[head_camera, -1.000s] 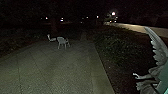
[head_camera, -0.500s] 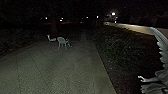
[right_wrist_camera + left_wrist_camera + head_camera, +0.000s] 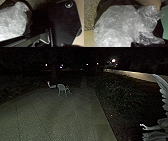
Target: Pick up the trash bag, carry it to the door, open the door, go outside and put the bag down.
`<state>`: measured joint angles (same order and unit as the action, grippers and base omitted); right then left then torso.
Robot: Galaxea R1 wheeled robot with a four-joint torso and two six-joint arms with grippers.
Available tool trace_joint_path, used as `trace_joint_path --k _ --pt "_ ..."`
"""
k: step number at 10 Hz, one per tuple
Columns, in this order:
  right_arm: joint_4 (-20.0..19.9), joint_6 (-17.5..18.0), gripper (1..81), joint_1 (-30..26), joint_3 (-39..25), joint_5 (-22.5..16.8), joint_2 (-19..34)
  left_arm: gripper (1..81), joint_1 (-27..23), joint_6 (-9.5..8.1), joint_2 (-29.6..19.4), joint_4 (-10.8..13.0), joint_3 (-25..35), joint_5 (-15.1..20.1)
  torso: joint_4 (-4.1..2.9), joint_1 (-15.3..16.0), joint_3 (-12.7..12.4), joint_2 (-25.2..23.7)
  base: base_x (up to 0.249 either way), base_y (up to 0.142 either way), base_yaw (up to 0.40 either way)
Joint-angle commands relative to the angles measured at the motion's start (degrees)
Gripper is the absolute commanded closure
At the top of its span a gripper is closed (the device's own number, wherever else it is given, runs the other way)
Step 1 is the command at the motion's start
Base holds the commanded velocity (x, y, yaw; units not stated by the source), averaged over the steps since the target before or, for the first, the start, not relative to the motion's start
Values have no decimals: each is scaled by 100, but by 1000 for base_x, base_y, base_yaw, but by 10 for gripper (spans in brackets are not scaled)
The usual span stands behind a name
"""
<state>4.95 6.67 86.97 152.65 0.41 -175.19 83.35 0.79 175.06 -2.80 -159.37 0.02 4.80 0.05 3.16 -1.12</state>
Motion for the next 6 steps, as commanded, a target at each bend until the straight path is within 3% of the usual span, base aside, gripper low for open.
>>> trace_joint_path --k 1,3,4,5,6 --pt "-11 -16 10 -228 -70 -331 -19 811 -253 17 -14 26 2 332 0 0 0 0 0 0 0" --pt "-20 -16 10 -210 -70 -331 -45 811 -253 17 -14 8 2 332 0 -5 0 -2 0 0 0" --pt "-3 -25 10 -201 -70 -331 -54 811 -253 17 -14 0 2 332 -563 -5 0 -2 0 0 0" --pt "6 -43 10 -201 -78 -331 -54 811 -253 17 -23 -10 2 332 -574 -5 0 -2 0 0 0" --pt "6 -51 10 -202 -70 -331 -54 811 -253 9 -32 -45 2 332 -273 -5 0 -2 0 0 0"
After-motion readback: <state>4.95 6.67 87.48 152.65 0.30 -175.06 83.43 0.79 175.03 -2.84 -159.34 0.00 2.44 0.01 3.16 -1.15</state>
